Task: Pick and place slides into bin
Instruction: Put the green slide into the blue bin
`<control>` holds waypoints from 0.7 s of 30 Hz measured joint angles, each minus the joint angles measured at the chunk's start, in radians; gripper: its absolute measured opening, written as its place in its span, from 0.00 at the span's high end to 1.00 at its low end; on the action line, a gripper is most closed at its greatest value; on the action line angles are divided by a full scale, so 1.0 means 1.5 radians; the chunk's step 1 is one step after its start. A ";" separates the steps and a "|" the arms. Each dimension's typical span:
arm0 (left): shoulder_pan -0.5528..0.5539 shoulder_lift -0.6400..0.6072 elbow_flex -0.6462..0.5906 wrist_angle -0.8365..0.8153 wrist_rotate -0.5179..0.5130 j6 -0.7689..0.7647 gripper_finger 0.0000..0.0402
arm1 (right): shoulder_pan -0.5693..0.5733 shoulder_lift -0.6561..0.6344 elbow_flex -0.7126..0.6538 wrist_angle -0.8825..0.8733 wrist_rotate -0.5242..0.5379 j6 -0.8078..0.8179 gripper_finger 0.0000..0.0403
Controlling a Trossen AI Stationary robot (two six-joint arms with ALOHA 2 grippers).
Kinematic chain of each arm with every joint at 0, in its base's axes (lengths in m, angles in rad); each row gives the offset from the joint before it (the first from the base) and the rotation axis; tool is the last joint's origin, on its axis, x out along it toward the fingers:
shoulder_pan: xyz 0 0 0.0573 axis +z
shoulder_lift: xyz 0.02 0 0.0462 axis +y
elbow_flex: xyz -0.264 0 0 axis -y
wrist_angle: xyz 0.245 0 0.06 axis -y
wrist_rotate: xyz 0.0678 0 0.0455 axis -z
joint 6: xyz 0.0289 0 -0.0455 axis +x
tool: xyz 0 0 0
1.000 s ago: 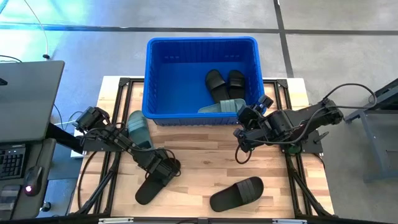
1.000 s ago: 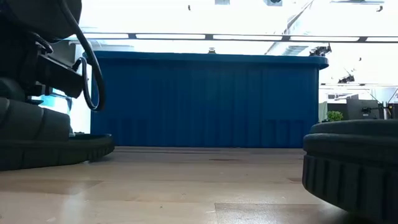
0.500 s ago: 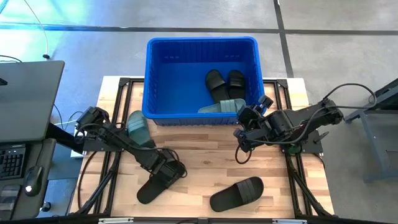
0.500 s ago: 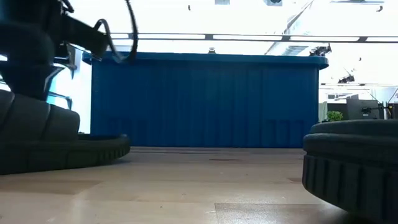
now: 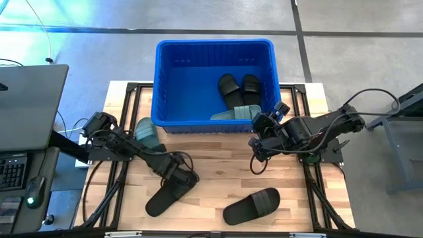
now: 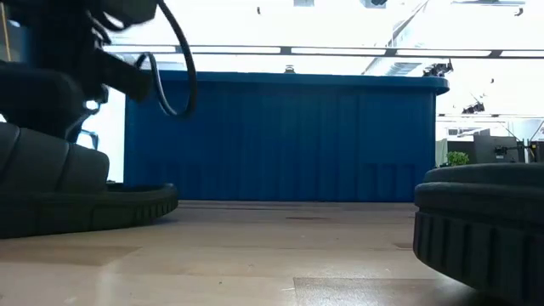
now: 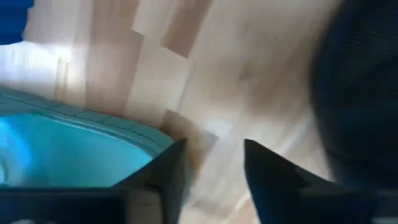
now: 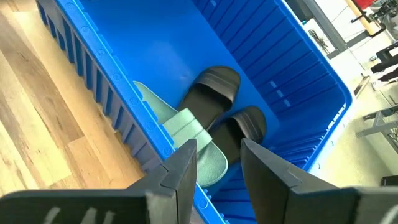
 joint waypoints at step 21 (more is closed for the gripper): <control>0.049 -0.022 -0.047 0.005 0.070 0.005 0.44 | -0.002 0.000 0.000 0.001 -0.027 -0.013 0.72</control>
